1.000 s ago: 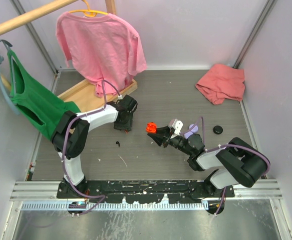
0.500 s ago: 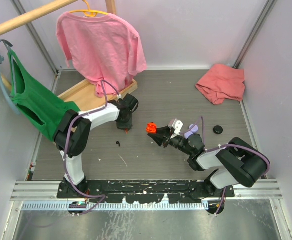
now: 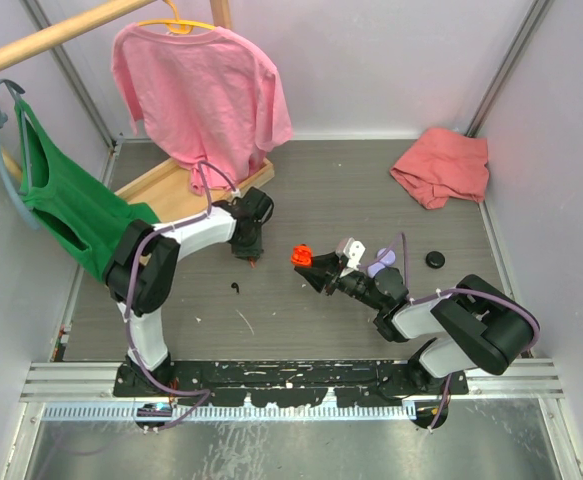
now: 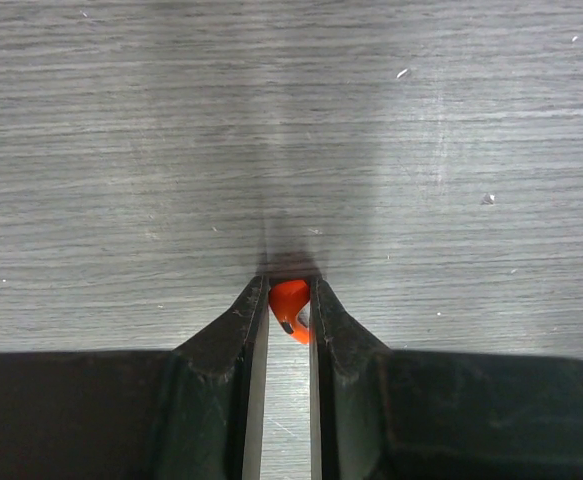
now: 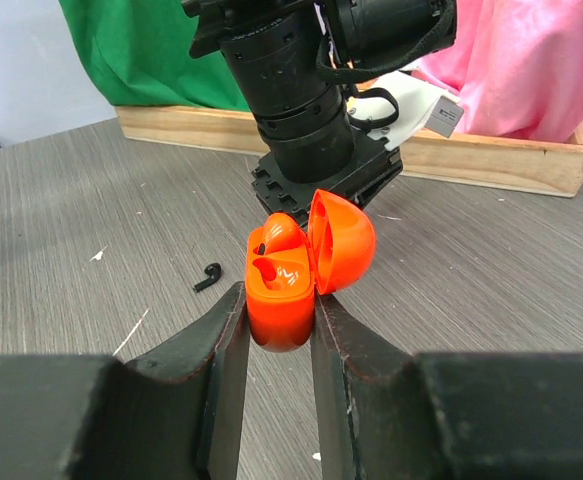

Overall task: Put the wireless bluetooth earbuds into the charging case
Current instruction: Pick up the earbud from the center of the board, then place the earbud in the charging case.

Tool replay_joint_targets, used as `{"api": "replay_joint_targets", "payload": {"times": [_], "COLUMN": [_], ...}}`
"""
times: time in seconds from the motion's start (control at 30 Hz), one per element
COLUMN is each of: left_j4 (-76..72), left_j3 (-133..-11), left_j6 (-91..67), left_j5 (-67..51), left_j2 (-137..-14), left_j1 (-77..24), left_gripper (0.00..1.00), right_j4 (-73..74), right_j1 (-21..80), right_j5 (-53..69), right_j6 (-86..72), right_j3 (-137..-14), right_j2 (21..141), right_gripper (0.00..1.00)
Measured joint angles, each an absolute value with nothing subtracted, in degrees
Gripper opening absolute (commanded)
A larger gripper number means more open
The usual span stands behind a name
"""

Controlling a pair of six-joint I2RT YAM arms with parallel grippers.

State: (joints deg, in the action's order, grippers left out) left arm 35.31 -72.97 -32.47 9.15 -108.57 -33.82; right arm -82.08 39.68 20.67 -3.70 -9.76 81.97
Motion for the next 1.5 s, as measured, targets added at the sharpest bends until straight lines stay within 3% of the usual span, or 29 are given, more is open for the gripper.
{"api": "replay_joint_targets", "payload": {"times": [1.1,1.5], "left_j4": [7.73,-3.62], "left_j3": [-50.98,-48.4], "left_j6": [-17.69,-12.73], "left_j5": [5.69,0.14], "left_j2": [-66.5,-65.84], "left_j1": [-45.52,-52.12], "left_gripper": [0.0,0.01], "right_j4": [-81.34,-81.36], "right_j1": [39.68,39.68], "right_j5": [20.64,20.67], "right_j6": [-3.29,-3.29], "right_j3": [-9.76,-9.76], "right_j2": [81.97,81.97], "right_gripper": [0.01,0.01]}}
